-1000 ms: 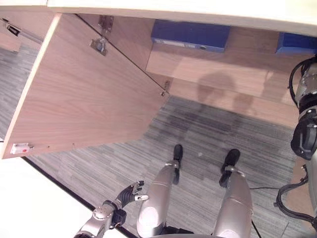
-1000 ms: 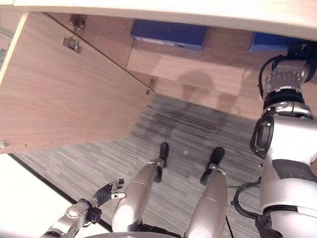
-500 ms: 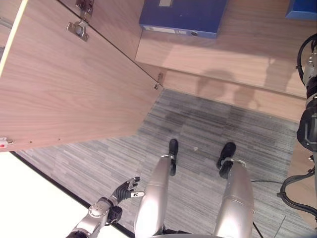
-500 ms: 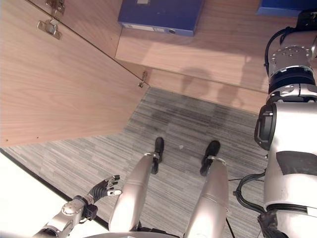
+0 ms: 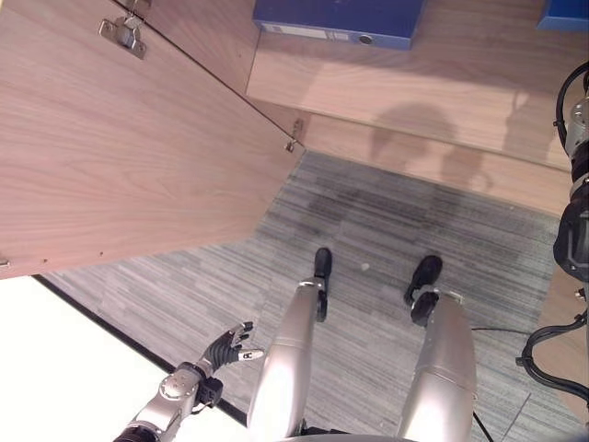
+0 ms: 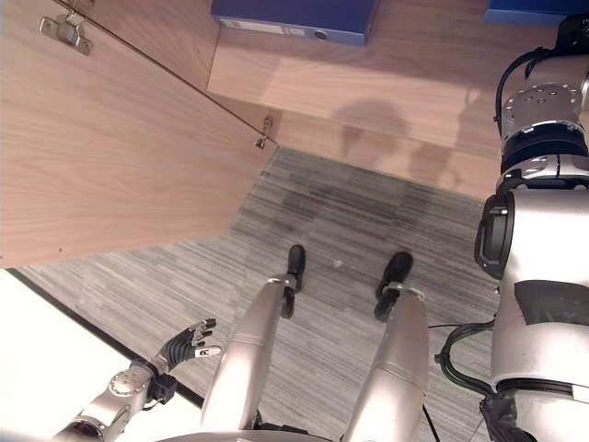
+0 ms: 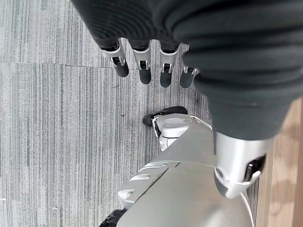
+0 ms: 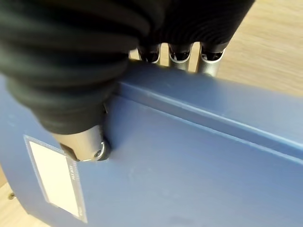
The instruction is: Put the empty folder in the office cabinet
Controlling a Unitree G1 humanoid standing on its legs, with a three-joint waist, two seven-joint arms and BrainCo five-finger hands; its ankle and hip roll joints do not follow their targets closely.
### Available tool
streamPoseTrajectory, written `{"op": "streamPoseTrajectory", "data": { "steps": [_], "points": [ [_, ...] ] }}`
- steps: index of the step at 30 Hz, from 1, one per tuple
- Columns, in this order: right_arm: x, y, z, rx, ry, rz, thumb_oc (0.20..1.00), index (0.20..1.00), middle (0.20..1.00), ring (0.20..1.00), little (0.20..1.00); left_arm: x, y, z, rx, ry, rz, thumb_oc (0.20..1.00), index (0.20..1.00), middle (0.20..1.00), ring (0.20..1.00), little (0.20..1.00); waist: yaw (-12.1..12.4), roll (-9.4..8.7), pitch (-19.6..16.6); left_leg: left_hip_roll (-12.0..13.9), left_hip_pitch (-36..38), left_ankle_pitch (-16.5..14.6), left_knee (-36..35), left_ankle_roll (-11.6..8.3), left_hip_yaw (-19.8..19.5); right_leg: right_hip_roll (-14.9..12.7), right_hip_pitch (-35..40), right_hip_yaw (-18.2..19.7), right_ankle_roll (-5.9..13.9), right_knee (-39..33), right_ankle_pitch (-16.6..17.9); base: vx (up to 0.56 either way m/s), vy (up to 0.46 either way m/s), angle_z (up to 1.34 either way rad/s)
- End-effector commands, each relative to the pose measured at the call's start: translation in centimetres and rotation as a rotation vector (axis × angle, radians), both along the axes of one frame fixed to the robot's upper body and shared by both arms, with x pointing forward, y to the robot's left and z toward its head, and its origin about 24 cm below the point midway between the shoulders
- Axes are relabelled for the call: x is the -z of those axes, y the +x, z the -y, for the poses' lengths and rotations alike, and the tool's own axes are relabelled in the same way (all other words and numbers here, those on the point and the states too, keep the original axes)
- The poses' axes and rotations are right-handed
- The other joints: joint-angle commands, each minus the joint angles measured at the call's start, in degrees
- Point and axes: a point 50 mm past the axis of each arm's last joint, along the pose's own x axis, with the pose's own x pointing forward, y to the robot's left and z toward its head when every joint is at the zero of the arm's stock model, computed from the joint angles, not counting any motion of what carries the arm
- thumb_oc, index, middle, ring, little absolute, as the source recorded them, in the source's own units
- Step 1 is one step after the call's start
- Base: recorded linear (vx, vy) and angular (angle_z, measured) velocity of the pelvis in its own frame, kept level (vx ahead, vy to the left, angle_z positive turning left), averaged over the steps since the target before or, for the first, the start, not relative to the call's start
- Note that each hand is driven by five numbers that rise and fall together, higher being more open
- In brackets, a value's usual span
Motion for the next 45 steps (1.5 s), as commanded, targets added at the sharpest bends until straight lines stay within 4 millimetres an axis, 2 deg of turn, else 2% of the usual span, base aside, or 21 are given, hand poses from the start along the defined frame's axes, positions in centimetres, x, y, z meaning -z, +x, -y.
{"op": "streamPoseTrajectory", "data": {
  "steps": [1,6,12,20,24,30,31,32,33,34,35,36,40,44,45],
  "points": [
    [-5.6,-1.5,-0.8,-0.002,-0.236,0.078,0.2,0.2,0.2,0.2,0.2,-0.6,-0.2,-2.7,-0.042,0.064,0.005,1.0,1.0,1.0,1.0,1.0,2.5,0.43,-0.2,1.0,0.5,-4.6,0.5,0.48,-0.3,0.7,3.5,1.3,8.04,3.7,-9.7,0.0,0.0,0.0],
    [-3.3,-0.7,-0.3,-0.016,-0.197,0.018,0.2,0.2,0.2,0.2,0.2,-0.5,-0.2,-2.3,-0.035,0.055,0.005,1.0,1.0,1.0,1.0,1.0,2.5,0.65,0.0,0.8,-0.9,-4.3,0.4,0.61,-0.5,0.6,2.3,1.3,8.18,3.9,-9.5,0.0,0.001,0.03],
    [-2.2,-0.4,-0.1,-0.027,-0.164,0.002,0.2,0.2,0.2,0.2,0.2,-1.0,0.4,-2.1,-0.012,0.051,0.031,1.0,1.0,1.0,1.0,1.0,2.5,0.94,0.0,0.4,-1.7,-3.6,-1.1,0.58,-0.6,0.6,1.5,1.5,8.48,3.2,-9.3,0.0,0.0,0.0],
    [-1.4,-0.4,0.2,-0.023,-0.141,-0.009,0.2,0.2,0.2,0.2,0.2,-1.2,0.3,-2.2,-0.016,0.053,0.047,1.0,1.0,1.0,1.0,1.0,2.8,1.92,-0.2,-0.3,-2.4,-2.7,-2.9,0.61,-0.3,-0.1,0.8,1.5,8.82,3.0,-9.2,0.01,0.016,0.04],
    [-2.3,-0.9,0.5,-0.009,-0.153,0.016,0.2,0.2,0.2,0.2,0.2,-1.2,0.1,-2.5,-0.011,0.062,0.044,1.0,1.0,1.0,1.0,1.0,3.1,2.18,-0.5,-0.7,-2.1,-2.2,-4.2,0.55,-0.6,-0.2,1.1,1.4,8.97,2.5,-9.3,0.02,0.004,0.04],
    [-5.4,-2.8,1.5,0.054,-0.221,0.05,0.2,0.2,0.2,0.2,0.2,-1.3,-0.1,-2.9,-0.014,0.065,0.036,1.0,1.0,1.0,1.0,1.0,3.4,2.02,-1.1,-1.1,-1.8,-1.7,-5.3,0.37,-1.1,-0.7,1.3,1.3,9.31,2.5,-9.2,0.03,-0.002,0.04],
    [-6.0,-3.1,1.6,0.063,-0.234,0.055,0.225,0.225,0.225,0.225,0.225,-1.3,-0.1,-3.0,-0.011,0.067,0.036,1.0,1.0,1.0,1.0,1.0,3.5,1.97,-1.3,-1.1,-1.7,-1.6,-5.8,0.34,-1.1,-0.8,1.4,1.2,9.39,2.5,-9.3,0.03,0.003,0.04],
    [-6.5,-3.4,1.7,0.073,-0.247,0.058,0.332,0.332,0.332,0.332,0.332,-1.3,-0.1,-3.1,-0.012,0.07,0.035,1.0,1.0,1.0,1.0,1.0,3.6,1.9,-1.4,-1.2,-1.6,-1.4,-6.2,0.3,-1.2,-0.9,1.5,1.1,9.45,2.3,-9.3,0.02,0.003,0.07],
    [-6.6,-3.5,1.7,0.074,-0.249,0.059,0.338,0.338,0.338,0.338,0.338,-1.4,-0.1,-3.0,-0.011,0.068,0.037,1.0,1.0,1.0,1.0,1.0,3.5,2.01,-1.3,-1.2,-1.6,-1.3,-6.3,0.3,-1.2,-0.9,1.6,1.1,9.46,2.2,-9.2,0.03,0.007,0.09],
    [-7.0,-3.8,1.9,0.085,-0.253,0.057,0.379,0.379,0.379,0.379,0.379,-1.4,-0.1,-3.0,-0.008,0.068,0.036,1.0,1.0,1.0,1.0,1.0,3.5,1.91,-1.5,-1.3,-1.4,-1.2,-6.9,0.29,-1.2,-0.9,1.6,1.2,9.53,2.0,-9.2,0.02,0.007,0.07],
    [-7.3,-4.0,2.0,0.088,-0.252,0.056,0.586,0.586,0.586,0.586,0.586,-1.4,0.0,-3.0,-0.005,0.068,0.038,1.0,1.0,1.0,1.0,1.0,3.5,1.94,-1.5,-1.4,-1.3,-0.9,-7.5,0.28,-1.2,-1.0,1.6,1.2,9.61,1.8,-9.0,0.02,0.012,0.04],
    [-7.4,-4.1,2.1,0.093,-0.253,0.045,1.0,1.0,1.0,1.0,1.0,-1.5,0.0,-3.0,-0.001,0.069,0.041,1.0,1.0,1.0,1.0,1.0,3.5,1.93,-1.6,-1.5,-1.2,-0.7,-7.9,0.27,-1.2,-1.1,1.6,1.2,9.69,1.6,-9.0,0.02,0.015,0.04],
    [-7.5,-4.3,2.5,0.107,-0.249,-0.002,1.0,1.0,1.0,1.0,1.0,-1.6,0.1,-3.0,0.002,0.074,0.047,1.0,1.0,1.0,1.0,1.0,3.7,1.89,-1.8,-1.8,-0.6,-0.4,-9.3,0.34,-1.3,-1.1,1.9,1.1,9.77,1.0,-8.9,0.01,0.009,0.07],
    [-6.7,-4.0,2.8,0.125,-0.234,-0.142,1.0,1.0,1.0,1.0,1.0,-1.7,0.2,-2.9,0.012,0.1,0.054,1.0,1.0,1.0,1.0,1.0,3.5,1.82,-2.1,-2.1,-0.3,-0.1,-9.8,0.38,-1.3,-1.1,1.9,1.3,9.58,1.2,-8.9,0.01,0.016,0.08],
    [-5.9,-3.9,3.2,0.113,-0.185,-0.16,1.0,1.0,1.0,1.0,1.0,-1.6,0.2,-2.9,0.012,0.112,0.049,1.0,1.0,1.0,1.0,1.0,3.5,1.8,-2.0,-2.1,-0.2,-0.1,-9.8,0.38,-1.3,-1.0,2.1,1.2,9.57,1.2,-8.8,0.0,-0.01,0.06]
  ]
}}
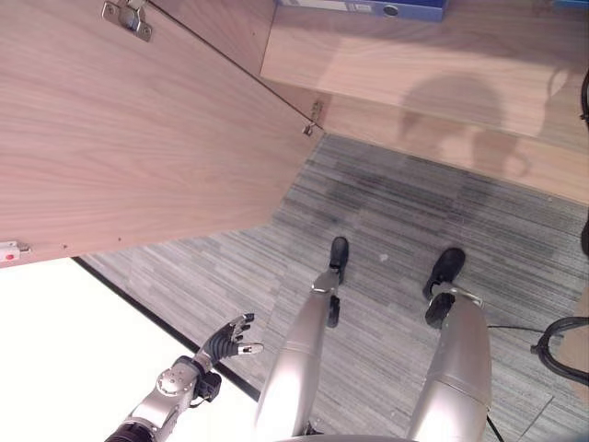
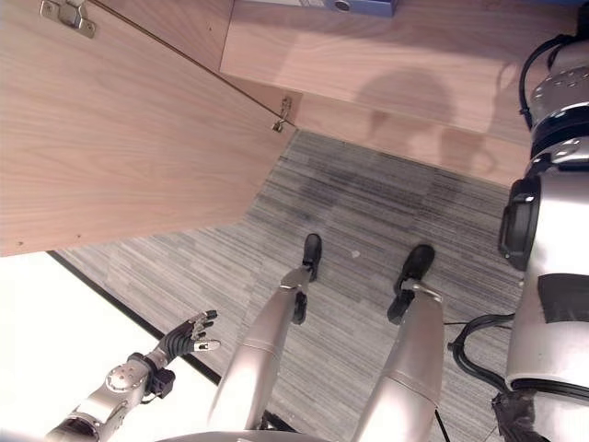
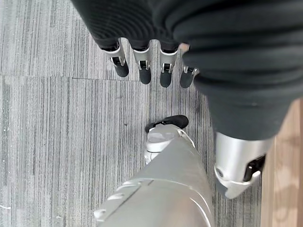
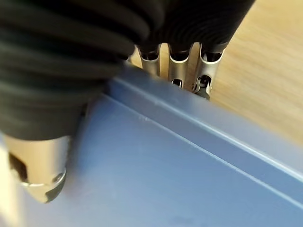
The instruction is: Put the empty folder in the office cabinet
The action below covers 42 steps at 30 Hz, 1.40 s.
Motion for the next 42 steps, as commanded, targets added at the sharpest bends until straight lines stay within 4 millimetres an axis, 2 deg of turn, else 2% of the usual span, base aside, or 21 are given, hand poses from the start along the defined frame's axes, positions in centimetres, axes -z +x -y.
{"op": "streamPoseTrajectory", "data": {
  "steps": [1,4,13,21,29,35,37,38,39,40,41,42],
  "points": [
    [-3.2,-2.6,2.0,0.063,-0.037,0.041,1.0,1.0,1.0,1.0,1.0,-0.1,-0.5,-3.3,-0.038,0.122,-0.032,1.0,1.0,1.0,1.0,1.0,2.6,-0.59,1.0,0.3,1.5,-7.9,1.9,0.81,0.7,0.2,6.7,0.9,7.34,3.6,-9.6,0.0,-0.015,0.06],
    [-1.5,-2.6,2.7,0.06,0.091,-0.003,1.0,1.0,1.0,1.0,1.0,0.3,-0.7,-3.6,-0.044,0.164,-0.047,1.0,1.0,1.0,1.0,1.0,2.6,-0.89,0.9,0.2,2.2,-7.7,1.1,0.89,0.6,0.4,7.9,0.4,7.17,2.6,-9.5,0.0,-0.008,0.02],
    [-0.1,-3.1,3.7,0.1,0.165,-0.088,1.0,1.0,1.0,1.0,1.0,0.6,-0.6,-3.5,-0.074,0.172,-0.049,1.0,1.0,1.0,1.0,1.0,2.5,-1.42,0.7,-0.2,4.0,-7.1,-0.6,0.85,0.3,0.7,10.0,-0.2,6.94,1.0,-9.0,0.0,0.0,0.0],
    [0.5,-3.1,3.9,0.101,0.233,-0.06,1.0,1.0,1.0,1.0,1.0,1.2,-1.0,-3.3,-0.099,0.155,-0.078,1.0,1.0,1.0,1.0,1.0,2.5,-1.58,0.4,-0.3,7.6,-5.9,-3.9,0.71,0.1,1.2,13.6,-0.6,6.99,-1.9,-7.9,0.0,0.0,0.0],
    [3.1,-3.1,4.7,0.128,0.279,-0.128,1.0,1.0,1.0,1.0,1.0,1.3,-0.8,-3.0,-0.119,0.127,-0.081,1.0,1.0,1.0,1.0,1.0,2.8,-1.77,0.5,-0.4,12.2,-5.1,-7.0,0.61,-0.6,2.0,18.6,-1.7,6.68,-5.3,-7.5,-0.01,-0.01,0.02],
    [6.1,-2.5,4.8,0.141,0.307,-0.206,1.0,1.0,1.0,1.0,1.0,1.8,-1.0,-2.0,-0.123,0.088,-0.096,1.0,1.0,1.0,1.0,1.0,2.9,-1.76,0.0,-0.1,17.1,-2.8,-12.1,0.32,-1.0,2.4,23.5,-2.9,6.69,-10.5,-5.9,-0.01,0.002,0.0],
    [7.4,-2.3,4.7,0.141,0.323,-0.24,1.0,1.0,1.0,1.0,1.0,1.9,-1.1,-1.7,-0.125,0.079,-0.1,1.0,1.0,1.0,1.0,1.0,3.1,-1.43,0.1,0.0,18.1,-0.9,-13.2,0.53,-1.0,2.5,24.2,-3.7,6.26,-11.8,-3.8,-0.06,0.024,0.01],
    [7.9,-2.2,4.7,0.14,0.327,-0.253,1.0,1.0,1.0,1.0,1.0,2.0,-1.1,-1.4,-0.127,0.07,-0.102,1.0,1.0,1.0,1.0,1.0,2.9,-1.64,-0.5,0.1,19.2,-2.1,-13.8,0.44,-1.3,2.7,25.2,-3.0,6.56,-11.9,-5.2,-0.01,0.004,-0.04],
    [8.6,-2.0,4.6,0.139,0.336,-0.269,1.0,1.0,1.0,1.0,1.0,2.0,-1.1,-1.2,-0.13,0.063,-0.1,1.0,1.0,1.0,1.0,1.0,2.9,-1.62,-0.5,0.1,19.5,-1.7,-14.0,0.46,-1.3,2.8,25.9,-3.0,6.49,-12.5,-4.8,-0.01,-0.008,-0.08],
    [9.5,-1.9,4.5,0.14,0.345,-0.291,1.0,1.0,1.0,1.0,1.0,2.2,-1.2,-1.2,-0.135,0.062,-0.106,1.0,1.0,1.0,1.0,1.0,3.2,-1.49,-0.2,0.3,19.7,-0.6,-14.1,0.59,-1.1,2.7,26.3,-3.9,6.18,-13.2,-3.4,0.0,0.0,0.0],
    [10.2,-1.8,4.4,0.143,0.355,-0.307,1.0,1.0,1.0,1.0,1.0,2.2,-1.3,-1.2,-0.139,0.064,-0.108,1.0,1.0,1.0,1.0,1.0,3.0,-1.67,-0.5,0.3,20.8,-1.6,-14.5,0.49,-1.4,3.1,27.6,-3.4,6.48,-13.9,-4.5,-0.11,0.002,-0.08],
    [11.9,-1.6,4.2,0.142,0.366,-0.355,1.0,1.0,1.0,1.0,1.0,2.4,-1.4,-1.1,-0.154,0.055,-0.114,1.0,1.0,1.0,1.0,1.0,3.5,-1.51,-0.5,0.5,21.5,-0.2,-15.0,0.59,-1.3,3.1,29.0,-4.5,6.18,-15.6,-2.4,-0.02,-0.022,-0.06]
  ]
}}
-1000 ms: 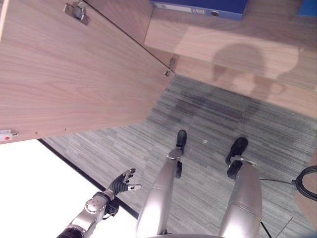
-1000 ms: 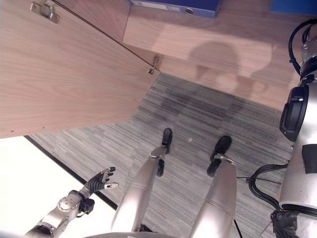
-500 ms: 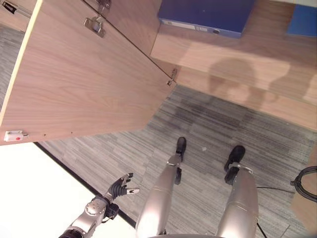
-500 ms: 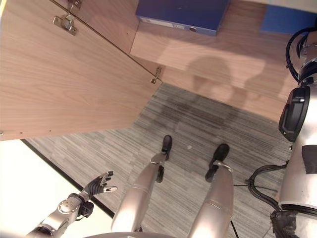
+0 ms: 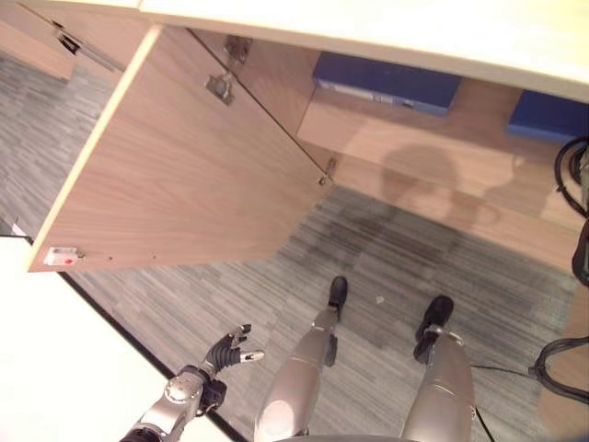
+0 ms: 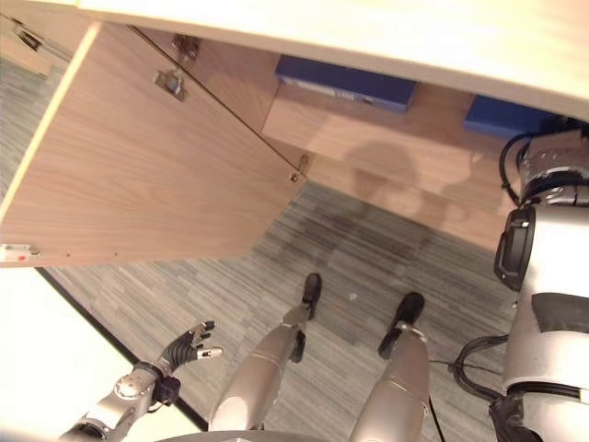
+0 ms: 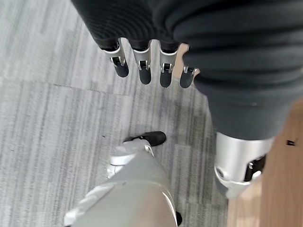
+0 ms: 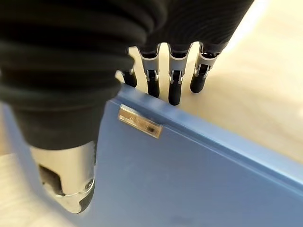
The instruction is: Put the empty folder in the office cabinet
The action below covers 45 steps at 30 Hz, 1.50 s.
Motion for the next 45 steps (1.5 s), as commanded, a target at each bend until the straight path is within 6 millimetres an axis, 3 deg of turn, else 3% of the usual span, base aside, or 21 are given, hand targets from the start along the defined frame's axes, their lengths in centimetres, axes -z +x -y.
{"op": "streamPoseTrajectory", "data": {
  "steps": [1,7,13,24,28,32,33,35,36,37,38,41,45],
  "points": [
    [-1.7,-1.1,1.6,0.063,-0.067,0.029,1.0,1.0,1.0,1.0,1.0,0.2,-0.1,-1.7,-0.068,0.032,-0.019,1.0,1.0,1.0,1.0,1.0,2.3,0.45,3.0,0.5,1.8,-4.1,-1.1,-1.05,0.0,1.8,8.7,-1.2,6.07,-2.8,-6.5,-0.11,0.016,-0.12],
    [4.1,-1.1,0.9,0.037,-0.025,-0.107,1.0,1.0,1.0,1.0,1.0,0.8,-0.7,-1.3,-0.093,0.01,-0.044,1.0,1.0,1.0,1.0,1.0,2.3,0.03,2.0,0.7,7.0,-3.4,-4.3,-1.0,-0.4,2.1,14.4,-2.1,6.08,-7.2,-4.9,-0.01,-0.001,0.02],
    [6.5,-1.0,0.3,0.003,-0.018,-0.152,1.0,1.0,1.0,1.0,1.0,0.9,-0.8,-1.4,-0.113,-0.003,-0.048,1.0,1.0,1.0,1.0,1.0,2.3,-0.36,1.7,0.9,9.2,-3.5,-5.1,-0.67,-0.2,2.1,16.9,-2.0,6.43,-8.6,-4.2,0.0,0.003,-0.02],
    [13.6,-2.4,-0.9,-0.059,-0.005,-0.244,1.0,1.0,1.0,1.0,1.0,1.4,-1.5,-1.7,-0.166,-0.042,-0.082,1.0,1.0,1.0,1.0,1.0,1.8,-1.91,-0.1,1.5,14.8,-3.4,-7.3,-0.54,-0.3,2.2,24.2,-3.2,6.81,-13.4,-2.3,0.02,0.005,0.0],
    [17.0,-2.5,-3.1,-0.169,-0.115,-0.298,1.0,1.0,1.0,1.0,1.0,1.7,-1.9,-2.1,-0.223,-0.076,-0.089,1.0,1.0,1.0,1.0,1.0,0.9,-3.62,-0.6,2.1,17.3,-2.9,-8.3,-0.42,0.1,2.9,27.6,-3.8,7.05,-17.0,-0.1,0.03,0.014,-0.05],
    [19.4,-2.5,-6.3,-0.37,-0.352,-0.341,1.0,1.0,1.0,1.0,1.0,1.9,-2.7,-3.0,-0.283,-0.097,-0.088,1.0,1.0,1.0,1.0,1.0,-0.5,-5.76,-0.3,3.0,19.4,-3.5,-8.7,-0.46,1.0,3.7,29.5,-3.2,7.11,-19.0,0.6,0.05,-0.012,-0.1],
    [21.1,-4.1,-7.4,-0.432,-0.445,-0.323,1.0,1.0,1.0,1.0,1.0,2.1,-3.6,-3.8,-0.316,-0.1,-0.103,1.0,1.0,1.0,1.0,1.0,-1.6,-6.76,-0.4,3.2,20.0,-3.3,-8.7,-0.37,1.3,3.9,29.9,-3.2,7.08,-19.4,1.3,0.03,-0.016,-0.18],
    [21.8,-5.4,-7.0,-0.458,-0.544,-0.383,1.0,1.0,1.0,1.0,1.0,2.2,-4.1,-4.8,-0.331,-0.078,-0.113,1.0,1.0,1.0,1.0,1.0,-2.1,-7.52,-0.9,3.3,20.4,-3.4,-8.8,-0.39,1.2,4.1,30.6,-3.5,7.09,-19.7,1.3,0.05,-0.005,-0.06],
    [22.2,-6.0,-6.9,-0.483,-0.582,-0.412,0.529,0.529,0.529,0.529,0.529,2.2,-4.5,-5.3,-0.336,-0.063,-0.119,1.0,1.0,1.0,1.0,1.0,-2.3,-7.79,-1.0,3.4,20.6,-3.4,-8.9,-0.41,1.0,4.1,30.9,-3.7,7.05,-19.7,1.3,0.03,0.003,-0.03],
    [22.2,-6.0,-6.9,-0.483,-0.582,-0.412,0.416,0.416,0.416,0.416,0.416,2.2,-4.5,-5.3,-0.336,-0.063,-0.119,1.0,1.0,1.0,1.0,1.0,-2.3,-7.79,-1.1,3.3,20.5,-3.4,-8.9,-0.4,1.0,4.1,30.8,-3.8,7.06,-19.8,1.3,0.02,0.0,-0.07],
    [21.9,-6.0,-6.6,-0.505,-0.65,-0.455,0.2,0.2,0.2,0.2,0.2,2.1,-4.5,-5.6,-0.333,-0.055,-0.12,1.0,1.0,1.0,1.0,1.0,-2.3,-8.05,-1.2,3.3,20.7,-3.4,-8.9,-0.41,0.9,4.1,31.0,-3.9,7.03,-19.7,1.2,0.03,-0.022,-0.06],
    [20.5,-5.7,-6.3,-0.601,-0.905,-0.576,0.2,0.2,0.2,0.2,0.2,1.9,-4.7,-6.4,-0.34,-0.042,-0.11,1.0,1.0,1.0,1.0,1.0,-2.2,-8.8,-1.3,3.4,21.0,-3.7,-8.9,-0.5,0.4,4.2,31.3,-4.2,6.92,-19.5,0.9,0.0,-0.008,0.0],
    [18.8,-5.0,-5.3,-0.622,-1.074,-0.671,0.2,0.2,0.2,0.2,0.2,1.7,-4.4,-6.4,-0.329,-0.05,-0.096,1.0,1.0,1.0,1.0,1.0,-1.8,-9.06,-1.2,3.3,20.3,-3.3,-8.7,-0.37,-0.3,4.1,30.9,-4.5,6.92,-19.4,1.2,-0.02,-0.015,0.08]
  ]
}}
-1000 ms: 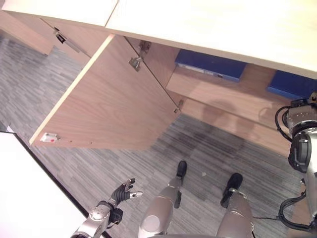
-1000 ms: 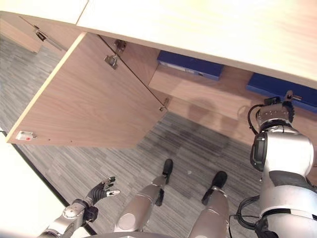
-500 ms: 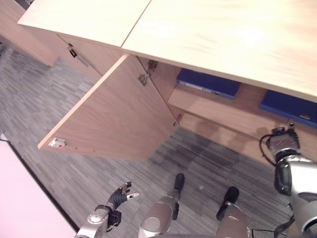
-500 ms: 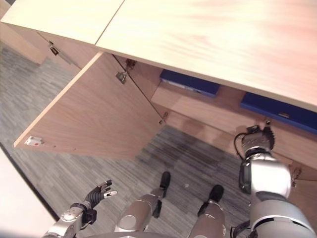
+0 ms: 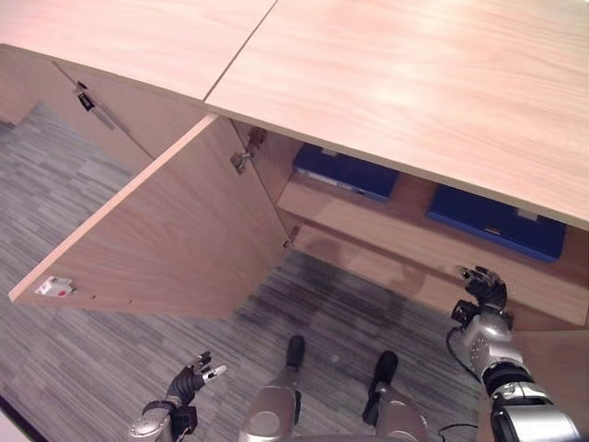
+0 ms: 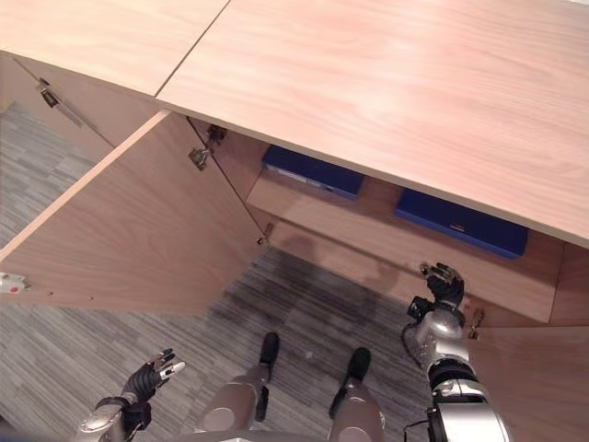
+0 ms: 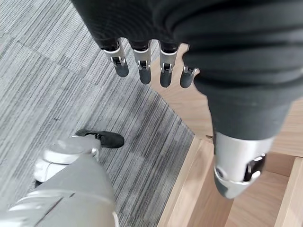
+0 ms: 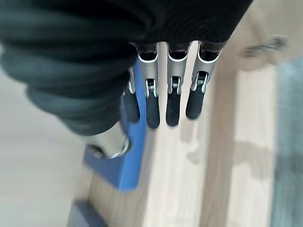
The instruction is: Put the empty folder in the office cabinet
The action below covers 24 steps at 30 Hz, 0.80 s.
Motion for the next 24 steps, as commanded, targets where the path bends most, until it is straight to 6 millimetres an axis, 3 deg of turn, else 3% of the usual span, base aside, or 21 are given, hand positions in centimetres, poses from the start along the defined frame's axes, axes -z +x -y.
{"op": "streamPoseTrajectory", "data": {
  "steps": [1,6,12,13,15,17,18,19,20,21,24],
  "points": [
    [-3.9,1.8,1.2,-0.056,-0.191,0.045,0.2,0.2,0.2,0.2,0.2,-0.9,0.7,-0.8,0.058,0.048,0.042,1.0,1.0,1.0,1.0,1.0,2.3,-0.04,1.4,-0.1,-0.5,-3.0,0.9,-1.5,-0.7,-2.4,2.3,-0.2,3.81,6.8,-7.5,-0.04,0.002,0.08],
    [-5.0,2.5,2.0,-0.038,-0.214,0.047,0.2,0.2,0.2,0.2,0.2,-0.8,0.8,-0.1,0.074,0.028,0.05,1.0,1.0,1.0,1.0,1.0,2.8,-0.41,1.2,-0.1,-0.7,-2.8,0.8,-1.49,-1.1,-2.3,2.7,-0.4,3.77,6.9,-7.5,-0.02,-0.006,0.09],
    [-3.3,1.8,1.2,-0.064,-0.149,0.028,0.2,0.2,0.2,0.2,0.2,-0.5,0.9,0.4,0.072,0.016,0.044,1.0,1.0,1.0,1.0,1.0,2.7,-1.4,-0.1,0.1,0.2,-3.0,0.8,-1.57,-1.3,-1.9,4.0,-0.8,3.66,6.4,-7.5,0.01,-0.002,0.06],
    [-2.9,1.6,1.0,-0.063,-0.13,0.027,1.0,1.0,1.0,1.0,1.0,-0.5,0.9,0.5,0.072,0.013,0.044,1.0,1.0,1.0,1.0,1.0,2.6,-1.66,-0.4,0.1,0.5,-3.1,0.7,-1.59,-1.4,-1.9,4.4,-0.8,3.69,6.2,-7.4,0.04,-0.007,0.0],
    [-0.5,0.6,-0.7,-0.095,-0.013,0.023,1.0,1.0,1.0,1.0,1.0,-0.3,0.9,0.6,0.056,0.007,0.042,1.0,1.0,1.0,1.0,1.0,2.1,-2.57,-1.5,0.2,1.8,-3.2,0.3,-1.68,-1.1,-1.7,5.8,-1.2,3.8,4.8,-6.9,0.04,0.007,0.02],
    [0.6,-0.1,-1.3,-0.111,0.025,0.008,1.0,1.0,1.0,1.0,1.0,-0.2,0.7,0.6,0.043,0.009,0.032,1.0,1.0,1.0,1.0,1.0,1.8,-3.02,-1.9,0.3,2.5,-3.2,0.0,-1.71,-0.9,-1.5,6.7,-1.4,3.85,4.0,-6.6,0.06,0.015,0.01],
    [2.5,-1.2,-2.8,-0.163,0.061,-0.047,1.0,1.0,1.0,1.0,1.0,0.1,0.6,0.5,0.013,0.01,0.017,1.0,1.0,1.0,1.0,1.0,1.4,-3.63,-2.8,0.4,3.4,-3.3,-0.4,-1.72,-0.6,-1.3,7.5,-1.3,3.88,3.0,-6.2,0.06,0.015,-0.03],
    [2.6,-1.2,-2.9,-0.164,0.061,-0.048,1.0,1.0,1.0,1.0,1.0,0.1,0.5,0.5,0.012,0.011,0.016,1.0,1.0,1.0,1.0,1.0,1.4,-3.66,-2.8,0.4,3.6,-3.3,-0.5,-1.73,-0.6,-1.2,7.7,-1.3,3.88,2.9,-6.2,0.12,0.053,-0.04],
    [5.8,-3.6,-5.5,-0.286,0.103,-0.174,1.0,1.0,1.0,1.0,1.0,0.6,0.0,0.3,-0.016,0.037,-0.017,1.0,1.0,1.0,1.0,1.0,0.4,-4.46,-4.1,0.5,5.4,-3.7,-1.0,-1.67,0.1,-0.8,9.0,-1.0,3.8,1.9,-5.9,0.08,0.044,-0.05],
    [5.9,-3.7,-5.6,-0.287,0.103,-0.175,1.0,1.0,1.0,1.0,1.0,0.6,0.0,0.3,-0.017,0.038,-0.018,1.0,1.0,1.0,1.0,1.0,0.4,-4.49,-4.1,0.5,5.5,-3.7,-1.0,-1.67,0.2,-0.8,9.1,-1.0,3.8,1.8,-5.9,0.1,0.062,-0.08],
    [8.5,-6.3,-7.6,-0.405,0.132,-0.301,1.0,1.0,1.0,1.0,1.0,1.1,-0.8,-0.1,-0.039,0.077,-0.057,1.0,1.0,1.0,1.0,1.0,-0.4,-5.31,-5.2,0.7,7.6,-4.2,-1.4,-1.57,1.0,-0.6,10.6,-0.6,3.78,1.3,-5.8,0.07,0.049,-0.13]
  ]
}}
